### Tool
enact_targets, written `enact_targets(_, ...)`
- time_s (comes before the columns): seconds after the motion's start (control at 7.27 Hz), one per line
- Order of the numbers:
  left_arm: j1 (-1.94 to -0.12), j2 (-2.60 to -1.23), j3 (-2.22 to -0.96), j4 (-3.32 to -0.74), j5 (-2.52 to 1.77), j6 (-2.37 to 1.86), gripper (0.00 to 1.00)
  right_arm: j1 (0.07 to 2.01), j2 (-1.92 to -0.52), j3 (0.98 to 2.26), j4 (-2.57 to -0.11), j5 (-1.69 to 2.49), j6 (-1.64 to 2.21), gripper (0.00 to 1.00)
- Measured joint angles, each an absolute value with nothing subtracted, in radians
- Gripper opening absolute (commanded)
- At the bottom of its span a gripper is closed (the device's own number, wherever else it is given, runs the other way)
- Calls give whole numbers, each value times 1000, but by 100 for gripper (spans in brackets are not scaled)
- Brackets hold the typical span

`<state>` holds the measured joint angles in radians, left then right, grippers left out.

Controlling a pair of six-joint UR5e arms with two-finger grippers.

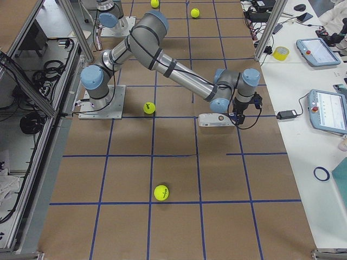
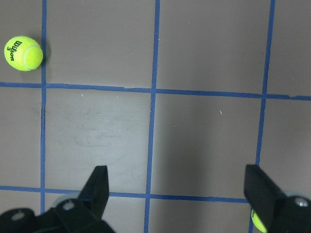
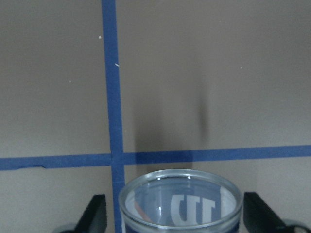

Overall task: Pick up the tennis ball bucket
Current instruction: 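Close the right gripper on the can top and lift it, then carry the can toward the table center and lay it on its side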

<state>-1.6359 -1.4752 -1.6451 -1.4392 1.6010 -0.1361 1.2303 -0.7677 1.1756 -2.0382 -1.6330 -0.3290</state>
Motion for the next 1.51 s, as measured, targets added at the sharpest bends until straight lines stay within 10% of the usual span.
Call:
enact_targets(0.28, -1631, -1481, -1644, -1472, 1598, -131, 100, 1230, -761, 1175, -2031, -1635, -325, 51)
enact_targets(0.55, -1623, -1487, -1636, -1474, 1597, -51, 100, 1230, -759, 1175, -2032, -1624, -325, 31)
enact_targets(1.24, -1513, -1475, -1621, -1463, 1592, 125, 100, 1319, -889, 1169, -1962, -1611, -337, 25)
enact_targets(1.51, -1514, -1484, -1621, -1452, 1573, 110, 100, 1458, -934, 1176, -1942, -1607, -374, 7)
